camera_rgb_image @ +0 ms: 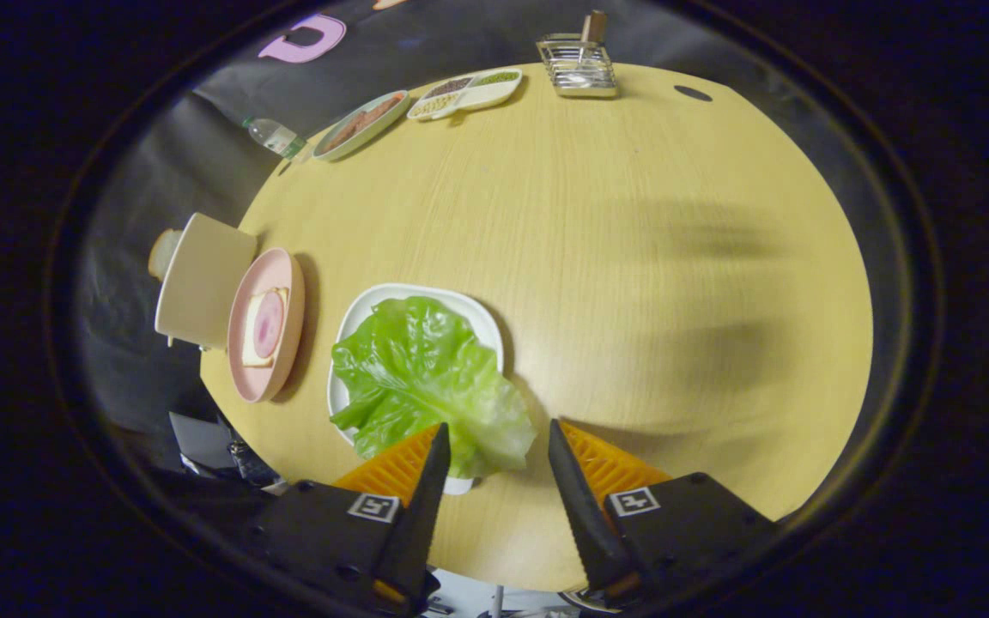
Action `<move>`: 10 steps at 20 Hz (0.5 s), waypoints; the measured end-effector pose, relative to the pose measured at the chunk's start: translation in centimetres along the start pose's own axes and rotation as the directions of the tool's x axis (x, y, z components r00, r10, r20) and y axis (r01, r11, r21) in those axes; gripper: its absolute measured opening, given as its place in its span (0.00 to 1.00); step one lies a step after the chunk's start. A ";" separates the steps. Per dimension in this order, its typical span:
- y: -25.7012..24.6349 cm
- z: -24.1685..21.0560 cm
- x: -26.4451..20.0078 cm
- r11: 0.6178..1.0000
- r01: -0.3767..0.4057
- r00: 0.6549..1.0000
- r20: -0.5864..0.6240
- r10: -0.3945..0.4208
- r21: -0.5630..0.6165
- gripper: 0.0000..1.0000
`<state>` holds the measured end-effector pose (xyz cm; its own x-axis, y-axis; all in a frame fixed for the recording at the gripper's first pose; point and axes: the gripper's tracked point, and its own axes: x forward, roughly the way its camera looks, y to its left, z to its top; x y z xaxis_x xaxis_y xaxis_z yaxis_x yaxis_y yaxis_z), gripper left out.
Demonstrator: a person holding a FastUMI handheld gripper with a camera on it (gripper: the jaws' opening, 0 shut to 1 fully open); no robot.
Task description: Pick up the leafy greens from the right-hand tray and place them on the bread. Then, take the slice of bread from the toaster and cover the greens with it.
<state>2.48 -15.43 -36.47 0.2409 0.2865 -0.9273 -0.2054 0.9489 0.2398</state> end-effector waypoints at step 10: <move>0.3 0.2 0.9 0.998 0.061 0.998 0.012 -0.060 -0.019 0.20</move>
<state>2.84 -14.85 -37.18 0.2646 0.2302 -0.9365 -0.2083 0.9618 0.1776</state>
